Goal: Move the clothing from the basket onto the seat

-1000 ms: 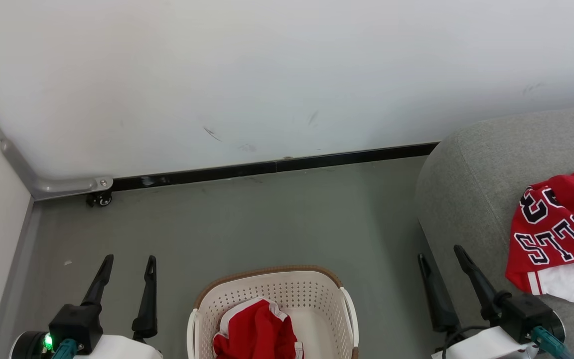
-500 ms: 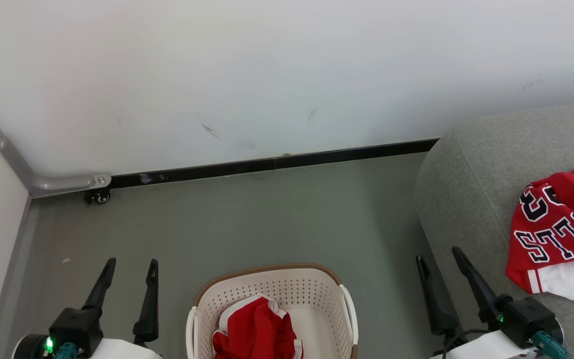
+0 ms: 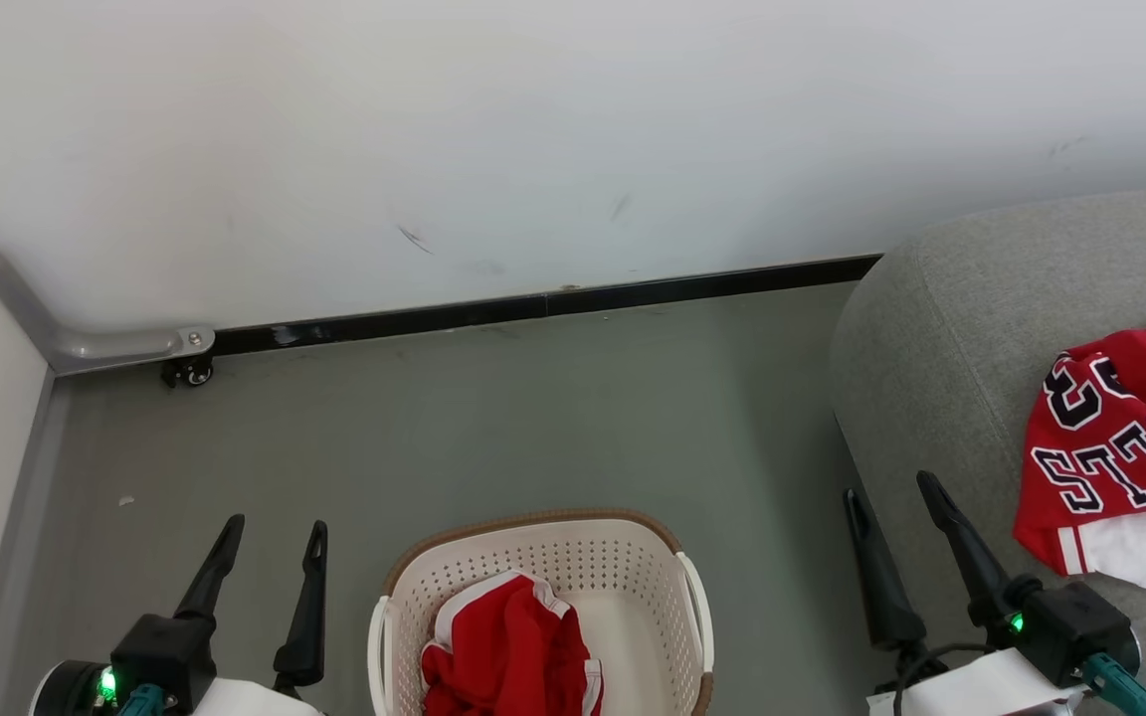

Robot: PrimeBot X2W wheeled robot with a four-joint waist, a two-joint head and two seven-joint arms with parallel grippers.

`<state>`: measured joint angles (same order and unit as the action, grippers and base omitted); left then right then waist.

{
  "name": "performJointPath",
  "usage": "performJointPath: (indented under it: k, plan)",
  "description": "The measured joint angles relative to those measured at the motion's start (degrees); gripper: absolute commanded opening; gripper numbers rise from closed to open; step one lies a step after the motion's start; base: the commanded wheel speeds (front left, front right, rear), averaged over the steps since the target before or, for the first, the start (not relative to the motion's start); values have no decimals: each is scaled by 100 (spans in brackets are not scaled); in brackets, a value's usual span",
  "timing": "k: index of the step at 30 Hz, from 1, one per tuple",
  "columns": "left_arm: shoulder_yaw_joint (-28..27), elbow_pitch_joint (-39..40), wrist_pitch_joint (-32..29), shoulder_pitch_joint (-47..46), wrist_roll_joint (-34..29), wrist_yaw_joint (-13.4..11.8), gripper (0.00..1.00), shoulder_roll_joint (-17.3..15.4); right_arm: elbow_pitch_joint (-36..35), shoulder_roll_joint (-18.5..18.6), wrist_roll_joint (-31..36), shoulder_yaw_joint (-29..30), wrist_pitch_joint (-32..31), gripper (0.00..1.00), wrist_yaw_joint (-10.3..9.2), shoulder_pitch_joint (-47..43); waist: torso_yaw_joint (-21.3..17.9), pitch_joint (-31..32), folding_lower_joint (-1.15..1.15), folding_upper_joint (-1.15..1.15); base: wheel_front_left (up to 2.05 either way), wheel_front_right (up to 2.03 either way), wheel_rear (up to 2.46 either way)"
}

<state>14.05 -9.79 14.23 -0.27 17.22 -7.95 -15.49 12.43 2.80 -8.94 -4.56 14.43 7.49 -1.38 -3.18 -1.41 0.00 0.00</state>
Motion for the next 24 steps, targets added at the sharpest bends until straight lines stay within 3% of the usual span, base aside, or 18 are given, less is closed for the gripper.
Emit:
performJointPath:
  k: [9, 24]
  plan:
    - [205, -78, 0, -254, -191, 216, 100, -11, -208, -3, 66, 35, 0, 100, 0, 60, -31, -209, 0, 0, 0, 0, 0]
    - [635, -937, -18, -995, -391, 553, 100, 32, -566, -10, 225, 369, 0, 100, 0, 215, -163, -781, 0, 0, 0, 0, 0]
